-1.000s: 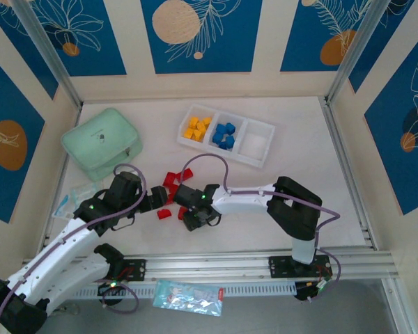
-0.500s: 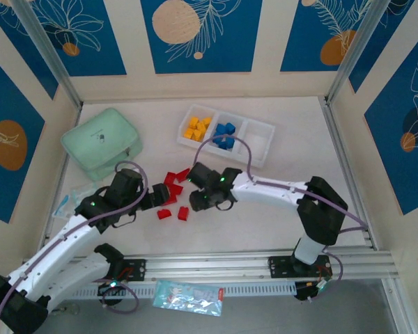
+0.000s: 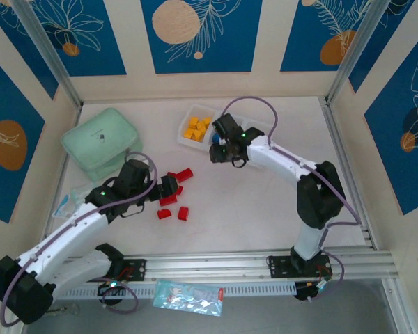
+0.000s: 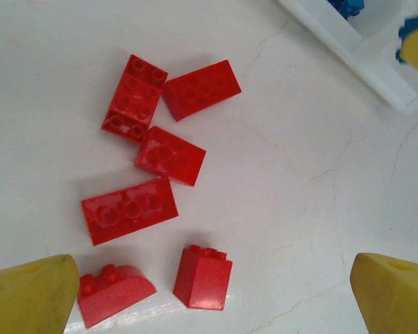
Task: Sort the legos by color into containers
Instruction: Place the lego in the container.
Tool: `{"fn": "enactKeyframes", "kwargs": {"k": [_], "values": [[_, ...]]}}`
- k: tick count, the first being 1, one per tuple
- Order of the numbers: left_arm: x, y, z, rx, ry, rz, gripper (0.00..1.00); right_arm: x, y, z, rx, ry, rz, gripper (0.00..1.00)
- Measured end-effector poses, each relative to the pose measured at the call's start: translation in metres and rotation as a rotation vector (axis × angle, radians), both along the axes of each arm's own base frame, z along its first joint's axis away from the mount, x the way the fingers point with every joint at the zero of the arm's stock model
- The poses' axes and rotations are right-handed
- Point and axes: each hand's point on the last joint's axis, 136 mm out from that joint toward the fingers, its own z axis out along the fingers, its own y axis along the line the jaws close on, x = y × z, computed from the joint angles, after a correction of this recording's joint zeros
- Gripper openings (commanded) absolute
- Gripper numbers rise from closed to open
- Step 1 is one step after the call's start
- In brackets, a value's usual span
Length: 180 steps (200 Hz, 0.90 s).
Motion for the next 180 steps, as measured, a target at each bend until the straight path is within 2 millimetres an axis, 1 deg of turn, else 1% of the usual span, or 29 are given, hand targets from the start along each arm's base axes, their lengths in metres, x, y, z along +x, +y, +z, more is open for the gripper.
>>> {"fn": "enactKeyframes", "kwargs": {"k": [23,47,77,100,114,136,169,180], "values": [[0.009,-0.009,0.003,-0.009,-0.003,-0.011,0.99,0.037,-0.006,-0.006,-0.022,-0.018,-0.019,0.42],[0.019,-0.018,0.005,-0.023,-0.007,-0.021,0.99,0.072,-0.006,-0.016,-0.037,-0.033,-0.022,0.42],[0.031,-0.027,0.003,-0.029,-0.01,-0.024,0.99,0.106,-0.005,-0.023,-0.058,-0.052,-0.019,0.43],[0.038,-0.032,0.0,-0.029,-0.006,-0.026,0.99,0.126,-0.004,-0.026,-0.078,-0.067,-0.014,0.49],[0.042,-0.035,0.001,-0.03,-0.006,-0.027,0.99,0.133,-0.005,-0.028,-0.086,-0.068,-0.015,0.57],[0.046,-0.038,0.007,-0.033,-0.022,-0.038,0.99,0.133,-0.008,-0.03,-0.1,-0.06,-0.005,0.63],[0.048,-0.039,0.012,-0.031,-0.039,-0.048,0.99,0.131,-0.011,-0.031,-0.11,-0.051,-0.003,0.68],[0.049,-0.04,0.013,-0.031,-0.043,-0.051,0.99,0.128,-0.011,-0.028,-0.11,-0.051,-0.001,0.69]]}}
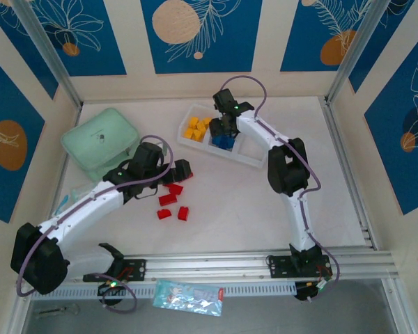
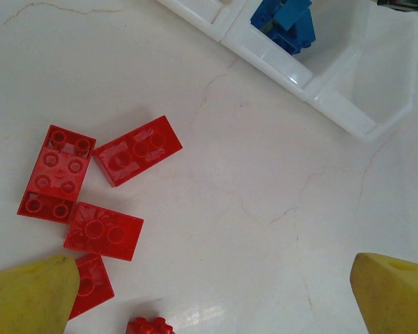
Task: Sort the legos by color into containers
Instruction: Place the lego in the container, then pick up the lego from the bottom-center of the table.
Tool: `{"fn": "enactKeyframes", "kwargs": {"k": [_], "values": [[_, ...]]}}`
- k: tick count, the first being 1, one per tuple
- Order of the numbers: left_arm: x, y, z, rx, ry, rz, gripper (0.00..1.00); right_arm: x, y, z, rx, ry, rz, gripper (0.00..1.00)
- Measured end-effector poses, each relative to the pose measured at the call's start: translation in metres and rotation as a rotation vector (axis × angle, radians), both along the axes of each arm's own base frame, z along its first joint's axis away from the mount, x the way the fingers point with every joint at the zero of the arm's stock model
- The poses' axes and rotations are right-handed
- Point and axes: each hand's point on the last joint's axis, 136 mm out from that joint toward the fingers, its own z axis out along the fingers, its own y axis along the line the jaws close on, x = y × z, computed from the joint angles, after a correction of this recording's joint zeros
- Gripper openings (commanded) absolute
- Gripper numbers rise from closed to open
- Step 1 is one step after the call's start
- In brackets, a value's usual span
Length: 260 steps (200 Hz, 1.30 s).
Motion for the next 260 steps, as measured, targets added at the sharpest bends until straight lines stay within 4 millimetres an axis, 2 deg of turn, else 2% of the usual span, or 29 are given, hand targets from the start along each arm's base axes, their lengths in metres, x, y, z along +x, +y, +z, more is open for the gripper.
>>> {"fn": "enactKeyframes", "kwargs": {"k": [16,36,66,89,121,153,199,230,260], "values": [[0.001,-0.001,0.004,0.004,-0.015,-0.011,0.99,-0.01,-0.001,0.008,0.001,-0.001,0.006,0.7],[0.002,-0.001,0.007,0.011,-0.026,-0.02,0.99,-0.03,-0.001,0.028,0.013,-0.018,0.021,0.72],[-0.002,0.004,0.004,0.042,-0.018,-0.025,0.99,-0.074,0.006,0.06,0.062,-0.041,0.059,0.73],[-0.007,0.009,0.009,0.043,-0.025,-0.02,0.99,-0.109,0.014,0.066,0.101,-0.024,0.09,0.75],[-0.019,0.02,0.013,0.044,-0.044,-0.008,0.99,-0.154,0.024,0.046,0.103,0.047,0.137,0.76],[-0.037,0.034,0.001,0.073,-0.012,0.004,0.99,-0.206,0.033,0.016,0.092,0.145,0.198,0.78],[-0.057,0.051,-0.013,0.084,0.022,0.039,0.99,-0.271,0.061,-0.004,0.099,0.21,0.317,0.81],[-0.068,0.06,-0.025,0.087,0.052,0.066,0.99,-0.302,0.081,-0.016,0.116,0.247,0.361,0.82],[-0.076,0.068,-0.034,0.099,0.077,0.093,0.99,-0.316,0.102,-0.027,0.143,0.277,0.346,0.83]]}}
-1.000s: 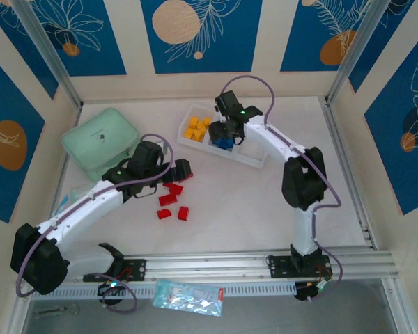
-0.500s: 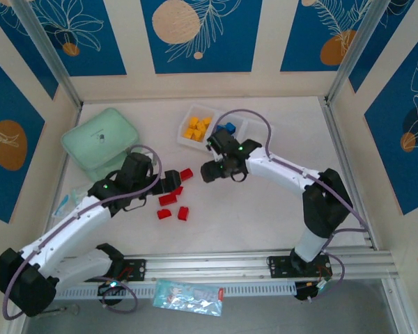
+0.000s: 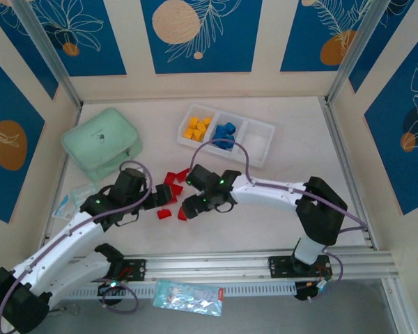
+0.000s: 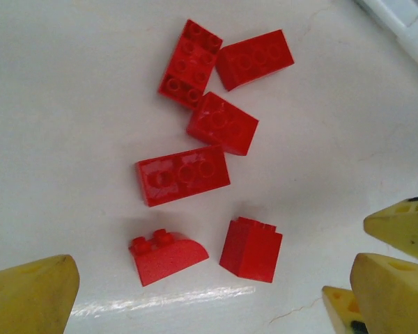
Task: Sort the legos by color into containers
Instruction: Pick up the lego from the bottom-center of the table.
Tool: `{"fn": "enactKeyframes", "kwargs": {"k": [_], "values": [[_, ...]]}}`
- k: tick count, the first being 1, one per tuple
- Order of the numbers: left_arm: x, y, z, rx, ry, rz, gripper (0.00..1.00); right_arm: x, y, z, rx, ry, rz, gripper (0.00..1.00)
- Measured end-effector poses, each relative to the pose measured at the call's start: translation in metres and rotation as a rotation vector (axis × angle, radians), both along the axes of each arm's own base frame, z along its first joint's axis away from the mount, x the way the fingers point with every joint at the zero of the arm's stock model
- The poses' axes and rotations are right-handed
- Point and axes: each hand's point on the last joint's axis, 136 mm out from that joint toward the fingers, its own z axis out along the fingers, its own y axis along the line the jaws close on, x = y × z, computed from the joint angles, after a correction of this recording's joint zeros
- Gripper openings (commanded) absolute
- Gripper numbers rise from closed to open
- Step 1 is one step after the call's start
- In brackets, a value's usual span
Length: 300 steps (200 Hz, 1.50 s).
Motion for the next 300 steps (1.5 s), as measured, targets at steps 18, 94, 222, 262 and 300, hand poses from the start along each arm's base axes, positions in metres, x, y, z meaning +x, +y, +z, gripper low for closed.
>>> {"fn": "enactKeyframes", "kwargs": {"k": [18,94,222,262,300], "values": [[-0.002,0.003,0.0,-0.001,-0.001,0.011,0.99,-0.003,0.013,-0.011,-0.006,0.023,-0.018,0.83],[-0.008,0.016,0.007,0.008,-0.033,0.055,0.99,0.005,0.043,-0.03,0.006,0.056,-0.103,0.85],[-0.01,0.024,0.009,0.016,-0.044,0.09,0.99,0.005,0.025,-0.047,-0.086,0.047,-0.147,0.64],[-0.009,0.024,0.006,0.023,-0.033,0.09,0.99,0.005,0.02,-0.043,-0.097,0.035,-0.147,0.56],[-0.009,0.023,0.005,0.024,-0.03,0.09,0.99,0.005,0.02,-0.044,-0.101,0.031,-0.131,0.43]]}}
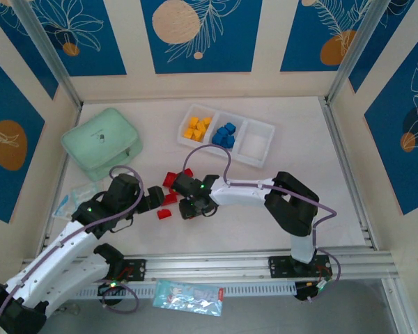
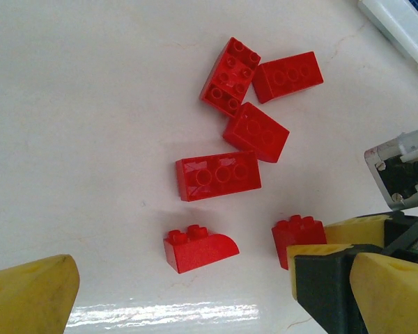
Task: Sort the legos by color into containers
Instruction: Pick up the lego from the bottom-center of the table, then place the lego in the container.
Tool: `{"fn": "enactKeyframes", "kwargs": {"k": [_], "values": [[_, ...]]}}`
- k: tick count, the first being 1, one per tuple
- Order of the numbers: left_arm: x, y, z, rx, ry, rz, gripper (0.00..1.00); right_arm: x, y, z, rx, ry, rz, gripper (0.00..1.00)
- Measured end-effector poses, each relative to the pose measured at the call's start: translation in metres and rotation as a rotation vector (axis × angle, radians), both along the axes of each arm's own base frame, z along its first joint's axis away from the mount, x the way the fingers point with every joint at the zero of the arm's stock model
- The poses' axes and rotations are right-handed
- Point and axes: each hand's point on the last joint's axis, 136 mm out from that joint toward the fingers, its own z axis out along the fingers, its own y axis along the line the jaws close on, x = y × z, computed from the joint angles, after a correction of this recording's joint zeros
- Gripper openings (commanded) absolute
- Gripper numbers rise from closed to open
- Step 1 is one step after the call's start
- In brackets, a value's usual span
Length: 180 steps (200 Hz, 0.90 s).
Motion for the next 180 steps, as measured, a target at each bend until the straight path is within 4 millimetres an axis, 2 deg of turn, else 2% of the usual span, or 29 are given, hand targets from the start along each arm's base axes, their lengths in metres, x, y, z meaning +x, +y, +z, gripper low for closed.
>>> {"fn": "enactKeyframes", "kwargs": {"k": [35,74,89,107,145,180], "values": [[0.0,0.0,0.0,0.0,0.0,0.0,0.99,0.001,-0.001,0.0,-0.007,-0.005,0.01,0.34],[0.001,-0.002,-0.002,0.002,0.01,-0.003,0.99,0.003,-0.003,0.004,-0.009,-0.013,0.009,0.34],[0.001,-0.003,-0.005,0.003,0.022,-0.008,0.99,0.005,-0.005,0.012,0.006,-0.022,0.004,0.34],[0.003,-0.007,-0.006,-0.003,0.03,-0.016,0.99,0.01,-0.012,0.031,0.039,-0.043,-0.014,0.34],[0.008,-0.02,-0.009,-0.036,0.049,-0.047,0.99,0.04,-0.042,0.083,0.116,-0.124,-0.097,0.34],[0.018,-0.039,-0.014,-0.07,0.067,-0.085,0.99,0.079,-0.09,0.105,0.107,-0.177,-0.204,0.34]]}}
